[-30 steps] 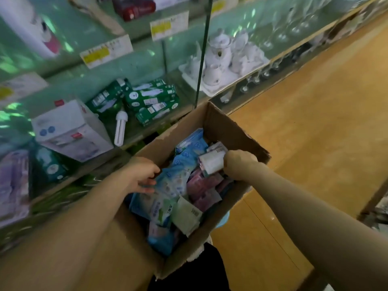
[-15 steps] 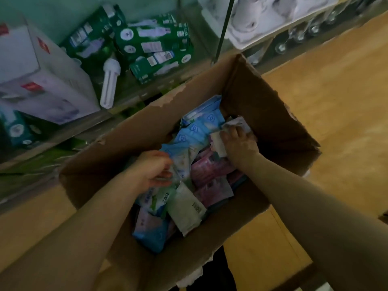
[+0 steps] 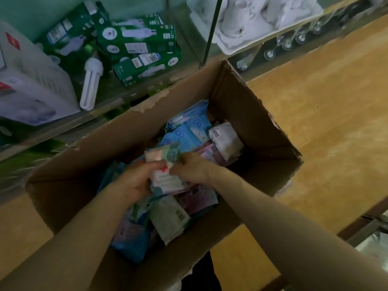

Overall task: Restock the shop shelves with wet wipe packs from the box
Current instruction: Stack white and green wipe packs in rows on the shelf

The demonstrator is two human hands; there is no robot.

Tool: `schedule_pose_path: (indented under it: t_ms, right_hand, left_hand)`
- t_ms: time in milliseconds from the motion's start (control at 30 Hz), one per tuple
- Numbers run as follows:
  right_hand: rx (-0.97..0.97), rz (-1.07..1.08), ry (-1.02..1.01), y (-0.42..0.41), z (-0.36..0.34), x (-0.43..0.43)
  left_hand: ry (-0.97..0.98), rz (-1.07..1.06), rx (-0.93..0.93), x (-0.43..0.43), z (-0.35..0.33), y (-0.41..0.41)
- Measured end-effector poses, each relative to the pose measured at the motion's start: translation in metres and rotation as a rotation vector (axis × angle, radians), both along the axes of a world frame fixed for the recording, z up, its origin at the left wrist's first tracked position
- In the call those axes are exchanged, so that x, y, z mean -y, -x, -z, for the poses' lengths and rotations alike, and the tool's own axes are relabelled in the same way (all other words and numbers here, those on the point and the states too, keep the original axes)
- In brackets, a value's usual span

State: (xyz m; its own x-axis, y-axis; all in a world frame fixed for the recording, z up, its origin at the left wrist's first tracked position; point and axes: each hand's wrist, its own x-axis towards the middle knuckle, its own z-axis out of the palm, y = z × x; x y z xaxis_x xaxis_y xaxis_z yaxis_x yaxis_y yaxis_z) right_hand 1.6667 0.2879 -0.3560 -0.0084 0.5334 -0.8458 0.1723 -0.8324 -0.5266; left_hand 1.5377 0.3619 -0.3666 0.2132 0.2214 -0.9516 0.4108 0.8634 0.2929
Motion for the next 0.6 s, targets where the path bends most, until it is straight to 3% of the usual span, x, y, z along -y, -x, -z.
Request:
schedule_pose_path:
  t_ms: [100,300,600]
  right_hand:
    - [0.118,-0.358,0.041,0.016,0.010,0.006]
    - [0.129,-0.627,0.198,0.062,0.028,0.015]
    - [0.252,-0.013,0.175,0.016,-0.011,0.020]
  left_hand:
    - [-0.157,-0.074,-0.114,-0.012,0.011,0.023]
    - [-0.211,-0.137,-0.123,-0.020,0.012,0.033]
    - [-0.249,-0.107,-0.111,-0.019,-0.018,0.028]
